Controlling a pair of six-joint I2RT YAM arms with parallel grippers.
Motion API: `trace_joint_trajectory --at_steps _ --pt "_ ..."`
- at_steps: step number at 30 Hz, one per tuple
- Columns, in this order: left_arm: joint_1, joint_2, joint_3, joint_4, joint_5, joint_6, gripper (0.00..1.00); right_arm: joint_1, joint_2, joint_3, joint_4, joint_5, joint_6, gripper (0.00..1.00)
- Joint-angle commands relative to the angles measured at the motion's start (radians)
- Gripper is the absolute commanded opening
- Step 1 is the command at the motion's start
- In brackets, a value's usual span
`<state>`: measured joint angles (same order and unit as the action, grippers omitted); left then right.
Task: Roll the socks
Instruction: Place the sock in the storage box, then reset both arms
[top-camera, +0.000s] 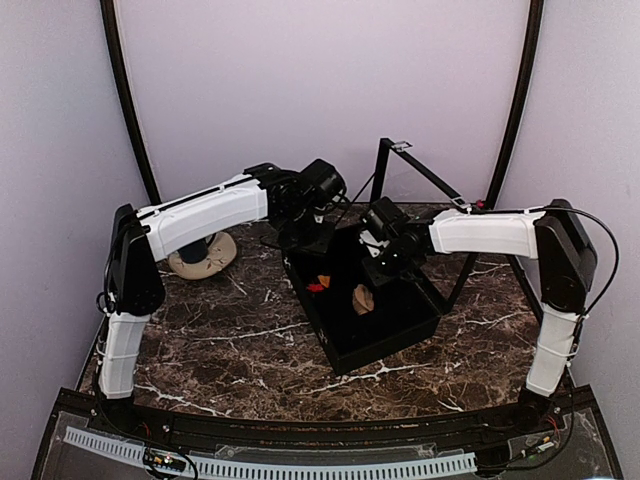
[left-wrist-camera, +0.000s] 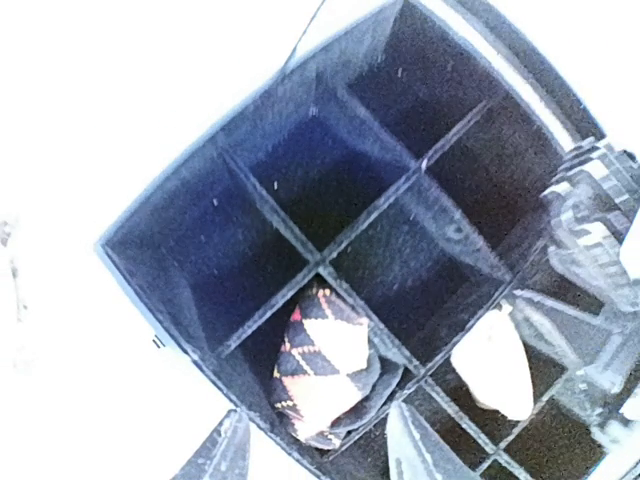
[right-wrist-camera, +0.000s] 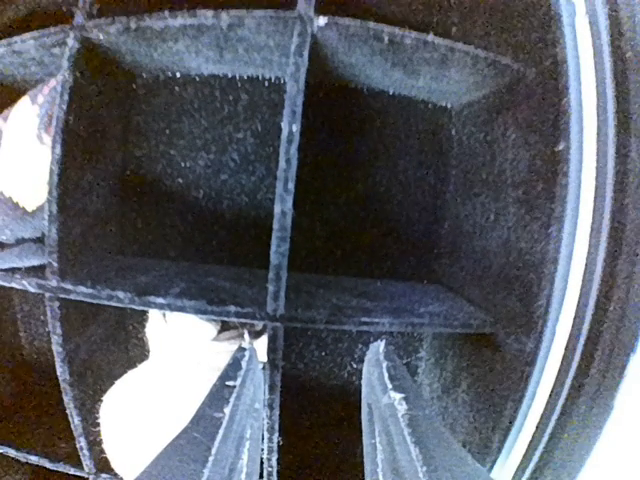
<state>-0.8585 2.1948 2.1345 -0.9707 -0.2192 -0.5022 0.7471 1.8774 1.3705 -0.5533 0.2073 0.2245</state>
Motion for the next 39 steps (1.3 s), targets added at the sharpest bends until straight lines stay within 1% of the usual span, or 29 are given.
trace_joint_trajectory --at_steps 1,5,12,18,22,23,24,25,27,33,39 --pt "0.001 -0.078 0.015 0.017 -0.046 0.019 0.49 0.005 -0.028 0.045 -0.018 0.035 -0.005 0.33" --pt "0.001 -0.156 -0.071 0.078 -0.086 0.039 0.5 0.016 -0.036 0.086 -0.048 0.063 -0.002 0.35" --pt "0.001 -0.343 -0.323 0.238 -0.138 0.061 0.53 0.023 -0.059 0.139 -0.094 0.092 0.014 0.39" --pt "0.002 -0.462 -0.481 0.303 -0.162 0.066 0.53 0.049 -0.073 0.166 -0.135 0.109 0.04 0.42" --pt "0.003 -0.526 -0.55 0.337 -0.164 0.076 0.54 0.081 -0.074 0.19 -0.168 0.126 0.061 0.45" --pt "0.003 -0.541 -0.563 0.342 -0.164 0.078 0.54 0.091 -0.076 0.194 -0.177 0.132 0.068 0.5" --pt "0.003 -0.549 -0.575 0.346 -0.164 0.08 0.54 0.098 -0.078 0.197 -0.184 0.138 0.075 0.84" --pt "0.003 -0.557 -0.585 0.349 -0.162 0.082 0.54 0.106 -0.081 0.197 -0.19 0.142 0.085 0.98" --pt "0.003 -0.572 -0.606 0.359 -0.157 0.087 0.54 0.122 -0.093 0.19 -0.2 0.153 0.107 1.0" --pt "0.003 -0.609 -0.656 0.38 -0.143 0.099 0.55 0.164 -0.145 0.12 -0.219 0.174 0.183 1.0" --pt "0.003 -0.65 -0.707 0.401 -0.15 0.109 0.55 0.236 -0.194 0.069 -0.237 0.195 0.264 1.0"
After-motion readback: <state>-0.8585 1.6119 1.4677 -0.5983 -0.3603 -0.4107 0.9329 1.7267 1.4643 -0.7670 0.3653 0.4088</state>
